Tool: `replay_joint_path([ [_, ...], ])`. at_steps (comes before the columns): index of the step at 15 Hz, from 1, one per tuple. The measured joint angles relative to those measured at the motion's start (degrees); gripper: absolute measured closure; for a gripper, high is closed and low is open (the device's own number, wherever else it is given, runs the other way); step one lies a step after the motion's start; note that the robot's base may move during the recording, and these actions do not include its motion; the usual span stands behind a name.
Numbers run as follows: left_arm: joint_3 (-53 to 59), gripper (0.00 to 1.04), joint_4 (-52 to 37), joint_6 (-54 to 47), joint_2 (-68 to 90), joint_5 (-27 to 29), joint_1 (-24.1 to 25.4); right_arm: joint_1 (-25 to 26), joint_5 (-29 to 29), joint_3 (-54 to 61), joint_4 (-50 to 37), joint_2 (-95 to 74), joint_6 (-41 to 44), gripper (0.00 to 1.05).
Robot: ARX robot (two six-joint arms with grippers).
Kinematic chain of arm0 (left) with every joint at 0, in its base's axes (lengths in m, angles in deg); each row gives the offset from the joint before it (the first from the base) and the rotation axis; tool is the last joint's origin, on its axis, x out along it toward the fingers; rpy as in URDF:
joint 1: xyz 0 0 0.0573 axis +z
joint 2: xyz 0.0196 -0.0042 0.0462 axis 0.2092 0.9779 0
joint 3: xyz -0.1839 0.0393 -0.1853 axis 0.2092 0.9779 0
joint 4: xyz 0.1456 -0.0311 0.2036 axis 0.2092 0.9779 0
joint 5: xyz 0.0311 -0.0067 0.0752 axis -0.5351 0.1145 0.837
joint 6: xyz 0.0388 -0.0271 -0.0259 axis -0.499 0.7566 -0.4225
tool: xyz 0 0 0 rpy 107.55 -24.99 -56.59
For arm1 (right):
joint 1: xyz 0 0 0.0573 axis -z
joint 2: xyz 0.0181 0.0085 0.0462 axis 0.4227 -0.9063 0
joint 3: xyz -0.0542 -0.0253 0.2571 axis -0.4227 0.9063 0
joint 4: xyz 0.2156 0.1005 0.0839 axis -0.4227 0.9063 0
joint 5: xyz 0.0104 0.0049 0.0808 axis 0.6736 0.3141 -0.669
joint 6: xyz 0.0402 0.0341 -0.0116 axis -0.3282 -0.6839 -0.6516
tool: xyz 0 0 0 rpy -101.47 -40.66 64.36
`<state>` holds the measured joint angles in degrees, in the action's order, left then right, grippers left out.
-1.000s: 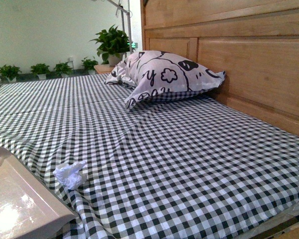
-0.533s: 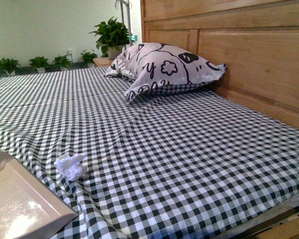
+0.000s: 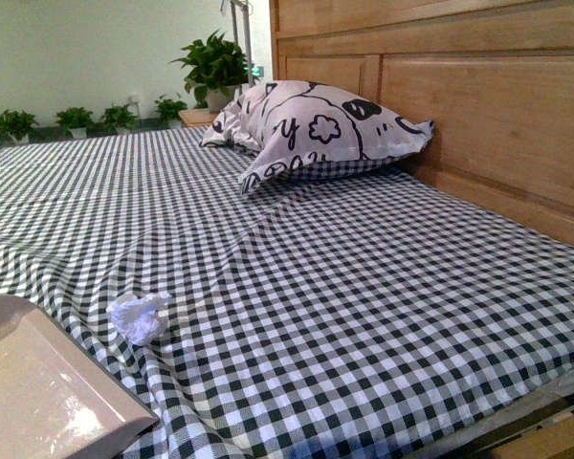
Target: Clean up trash
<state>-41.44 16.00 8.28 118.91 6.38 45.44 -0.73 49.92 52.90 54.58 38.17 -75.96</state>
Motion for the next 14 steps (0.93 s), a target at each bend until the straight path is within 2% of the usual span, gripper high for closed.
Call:
replay_joint_path([
  [1, 0.02, 0.77, 0.00, -0.02, 0.00, -0.04, 0.00, -1.05, -3.72, -2.27, -2.71, -7.15, 0.83, 0.86],
  [3, 0.02, 0.77, 0.00, -0.02, 0.00, -0.04, 0.00, -2.08, -7.04, -9.01, -10.56, -23.93, 2.80, 0.86],
  [8, 0.04, 0.77, 0.00, -0.07, 0.02, 0.00, -0.02, -6.93, -7.48, -26.10, -18.18, -55.10, 5.35, 0.86],
  [14, 0.04, 0.77, 0.00, -0.09, 0.02, 0.00, -0.02, -14.32, -8.35, -29.90, -21.22, -70.53, 4.90, 0.86],
])
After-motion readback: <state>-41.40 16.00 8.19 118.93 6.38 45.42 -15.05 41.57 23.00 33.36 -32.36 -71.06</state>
